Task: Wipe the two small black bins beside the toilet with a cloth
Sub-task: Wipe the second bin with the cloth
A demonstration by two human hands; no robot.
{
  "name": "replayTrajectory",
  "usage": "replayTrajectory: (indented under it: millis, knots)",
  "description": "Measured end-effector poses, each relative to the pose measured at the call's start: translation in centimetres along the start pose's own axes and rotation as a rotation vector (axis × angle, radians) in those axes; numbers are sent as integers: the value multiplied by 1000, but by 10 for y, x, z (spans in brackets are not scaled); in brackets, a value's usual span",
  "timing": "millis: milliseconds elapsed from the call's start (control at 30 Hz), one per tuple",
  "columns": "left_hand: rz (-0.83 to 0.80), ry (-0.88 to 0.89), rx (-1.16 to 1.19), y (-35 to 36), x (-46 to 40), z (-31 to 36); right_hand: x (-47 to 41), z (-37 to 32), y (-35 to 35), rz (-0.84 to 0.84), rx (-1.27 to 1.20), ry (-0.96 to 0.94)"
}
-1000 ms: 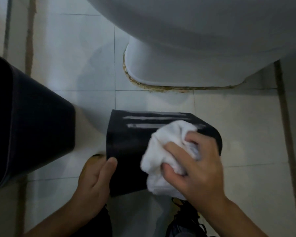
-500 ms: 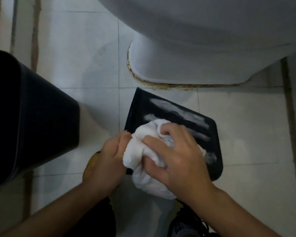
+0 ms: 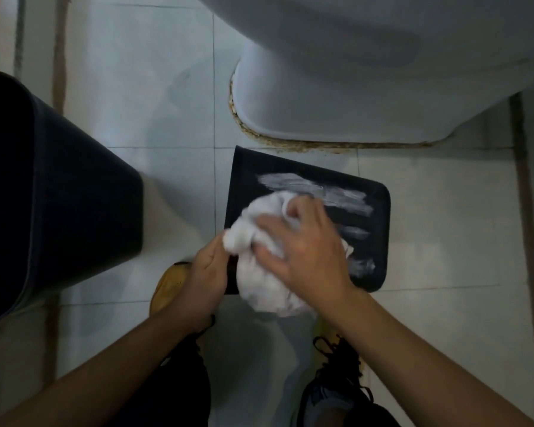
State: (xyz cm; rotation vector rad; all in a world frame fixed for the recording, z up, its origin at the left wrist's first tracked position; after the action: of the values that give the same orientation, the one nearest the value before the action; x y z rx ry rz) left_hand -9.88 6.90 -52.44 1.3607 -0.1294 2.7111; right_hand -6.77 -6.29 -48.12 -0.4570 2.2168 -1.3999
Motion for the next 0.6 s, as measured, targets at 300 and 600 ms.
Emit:
replayTrajectory:
  millis: [300,600]
  knots:
    - [92,-59,27,7,11,2,-64,90,-11,79,106,433]
    - [-6,-115,148,-2,-10,-14,21,-16,1,16,50,-7]
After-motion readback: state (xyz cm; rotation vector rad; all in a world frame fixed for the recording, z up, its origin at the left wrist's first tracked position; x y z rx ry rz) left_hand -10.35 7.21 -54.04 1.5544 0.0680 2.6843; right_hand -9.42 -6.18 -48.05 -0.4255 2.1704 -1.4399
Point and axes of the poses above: each hand's wrist, its own x-axis away from the middle knuckle, its own y-axis out of the palm, z = x × y, the point moved 8 cm from there along -x, towards the middle knuckle, and after that the axes turned 14 degrees about -y, right-handed, at the moved point
